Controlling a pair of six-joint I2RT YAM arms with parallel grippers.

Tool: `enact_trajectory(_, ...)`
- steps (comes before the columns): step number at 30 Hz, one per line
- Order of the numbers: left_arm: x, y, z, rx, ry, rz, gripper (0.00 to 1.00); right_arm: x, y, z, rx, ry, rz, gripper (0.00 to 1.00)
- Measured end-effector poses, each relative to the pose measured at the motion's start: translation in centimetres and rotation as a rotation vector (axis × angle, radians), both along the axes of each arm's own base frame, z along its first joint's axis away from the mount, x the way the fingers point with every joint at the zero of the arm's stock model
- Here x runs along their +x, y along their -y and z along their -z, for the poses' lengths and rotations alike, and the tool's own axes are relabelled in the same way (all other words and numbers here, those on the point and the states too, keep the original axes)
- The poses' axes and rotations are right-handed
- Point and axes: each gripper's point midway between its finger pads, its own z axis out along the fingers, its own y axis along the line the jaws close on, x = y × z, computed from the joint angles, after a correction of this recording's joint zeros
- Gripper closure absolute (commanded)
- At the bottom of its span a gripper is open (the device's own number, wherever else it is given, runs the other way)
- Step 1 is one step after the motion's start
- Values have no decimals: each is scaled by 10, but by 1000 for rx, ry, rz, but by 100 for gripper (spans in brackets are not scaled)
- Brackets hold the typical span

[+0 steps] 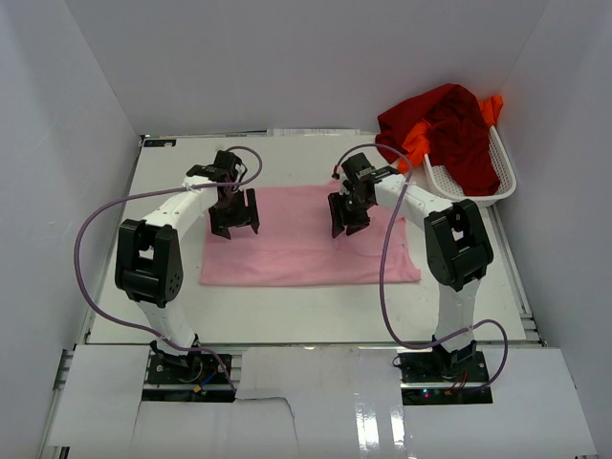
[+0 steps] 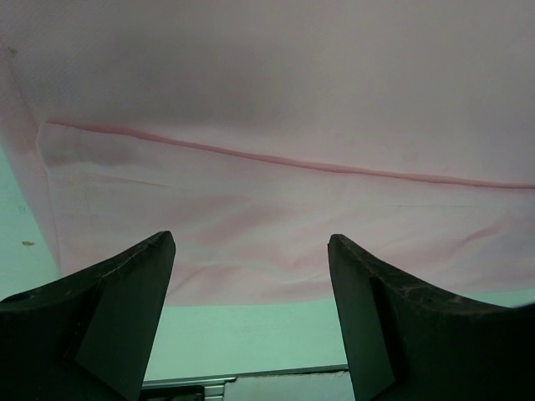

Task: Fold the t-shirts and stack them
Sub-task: Fold the flattened tshirt in 1/3 of the way

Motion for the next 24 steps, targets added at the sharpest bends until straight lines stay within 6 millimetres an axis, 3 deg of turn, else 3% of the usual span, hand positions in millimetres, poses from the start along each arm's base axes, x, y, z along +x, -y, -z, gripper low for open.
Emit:
enact_trajectory(2, -1, -1, 1, 5, -3, 0, 15, 0, -1, 4, -4, -7, -1, 48)
enact_trajectory(3, -1, -2, 2, 8, -2, 0, 15, 0, 0, 7, -7, -13, -1, 57)
enact_trajectory(9, -5, -3, 5, 15, -13, -1, 15, -2, 0, 14, -17, -27, -7, 84)
enact_trajectory(24, -9, -5, 9, 19, -28, 0, 15, 11, -16, 9, 35, 12, -31, 82)
